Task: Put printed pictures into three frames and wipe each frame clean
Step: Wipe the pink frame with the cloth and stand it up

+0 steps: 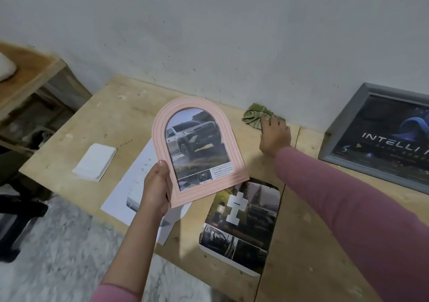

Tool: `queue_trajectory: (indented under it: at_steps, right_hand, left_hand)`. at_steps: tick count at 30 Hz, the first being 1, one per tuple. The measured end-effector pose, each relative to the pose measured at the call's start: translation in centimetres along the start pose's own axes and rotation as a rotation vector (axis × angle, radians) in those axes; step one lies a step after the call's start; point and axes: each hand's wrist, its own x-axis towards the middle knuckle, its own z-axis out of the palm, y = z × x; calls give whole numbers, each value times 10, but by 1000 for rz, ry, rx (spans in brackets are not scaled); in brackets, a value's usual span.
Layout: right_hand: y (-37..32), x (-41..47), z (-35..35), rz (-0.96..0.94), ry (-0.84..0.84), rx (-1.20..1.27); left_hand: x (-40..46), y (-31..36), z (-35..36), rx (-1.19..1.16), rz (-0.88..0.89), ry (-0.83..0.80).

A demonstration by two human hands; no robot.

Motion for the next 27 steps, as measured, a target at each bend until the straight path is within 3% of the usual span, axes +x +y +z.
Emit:
queue_trajectory:
  at_steps: [5,9,11,16,19,23,27]
  right_hand:
    - [10,8,1,-108,122,-156]
    - [11,8,-29,-71,4,-129]
    - [15,-1,-44,69,-71,93]
    - [39,-37,-73,415,-321,1192]
    - [63,-72,-92,448,-403,1423]
    - [114,-114,-109,345,-297,1462]
    - [170,-158,-135,133,86,997]
  left_hand:
    - [5,-4,-2,16,-12,-22]
    - [-1,-7,2,14,-17,-18]
    - [-8,-8,6,10,-16,-29]
    - [-31,-14,25,-10,-3,-72]
    - [-53,-16,42,5,-2,-89]
    - [-91,-21,74,22,-12,-147]
    - [-136,-28,119,84,11,-240]
